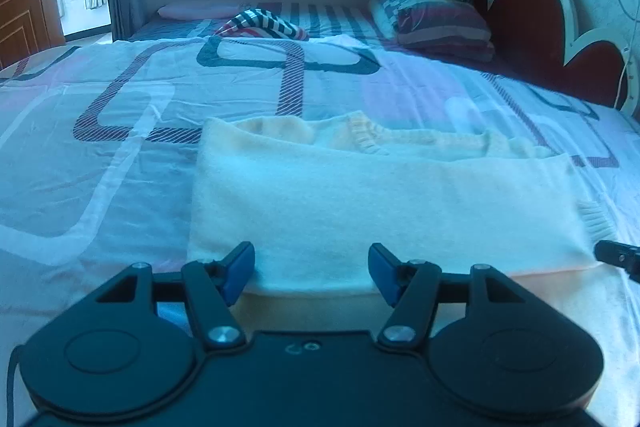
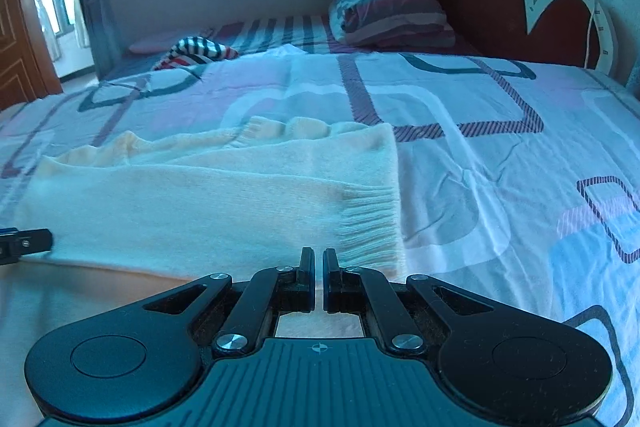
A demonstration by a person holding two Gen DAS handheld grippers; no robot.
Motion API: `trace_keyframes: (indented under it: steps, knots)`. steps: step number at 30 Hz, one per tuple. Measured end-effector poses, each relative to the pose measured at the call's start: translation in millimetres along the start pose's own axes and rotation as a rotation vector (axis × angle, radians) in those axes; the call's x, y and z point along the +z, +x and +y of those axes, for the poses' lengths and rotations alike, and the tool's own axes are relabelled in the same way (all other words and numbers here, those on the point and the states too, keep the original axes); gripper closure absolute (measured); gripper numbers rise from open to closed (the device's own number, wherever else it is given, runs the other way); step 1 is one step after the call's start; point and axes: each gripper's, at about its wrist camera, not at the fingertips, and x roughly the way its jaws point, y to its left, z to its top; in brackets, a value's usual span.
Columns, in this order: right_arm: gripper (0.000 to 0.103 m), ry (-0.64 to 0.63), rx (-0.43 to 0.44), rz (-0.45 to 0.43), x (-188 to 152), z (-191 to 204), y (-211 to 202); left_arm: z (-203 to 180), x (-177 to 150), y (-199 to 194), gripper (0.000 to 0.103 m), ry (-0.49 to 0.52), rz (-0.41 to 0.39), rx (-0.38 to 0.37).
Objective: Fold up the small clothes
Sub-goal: 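Fold the sweater hem up toward the collar with both tools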
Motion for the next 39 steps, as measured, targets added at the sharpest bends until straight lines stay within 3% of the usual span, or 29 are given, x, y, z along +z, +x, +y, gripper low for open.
trace_keyframes:
  steps: [10, 15, 21, 24, 27, 32, 36, 39]
  knots:
    - [0.102, -0.071, 0.14, -0.015, -12, 47, -36, -34, -14, -34, 0.038, 0.055, -0.026, -0.062]
    - [0.102, -0.109, 0.176, 0.019, -26, 63, -36, -46, -33, -35, 0.038, 0.082, 0.008, -0.077]
    - [0.102, -0.16, 0.147, 0.08, -55, 60, -31, -31, -65, -32, 0.037, 0.086, 0.046, -0.034]
    - [0.102, -0.203, 0.099, 0.072, -69, 44, -36, -16, -79, -43, 0.034, 0.124, 0.017, -0.009]
    - [0.102, -0.21, 0.039, 0.06, -81, 21, -45, 0, -87, -54, 0.032, 0.101, 0.021, 0.019]
    - [0.102, -0.186, 0.013, 0.074, -89, -4, -60, 3, -95, -73, 0.035, 0.074, 0.031, 0.061]
    - [0.101, -0.156, 0.132, 0.067, -94, -2, -87, -12, -105, -100, 0.035, 0.068, 0.025, 0.019]
    - [0.101, -0.204, 0.205, 0.069, -107, 20, -103, -31, -121, -115, 0.034, 0.075, 0.038, -0.018]
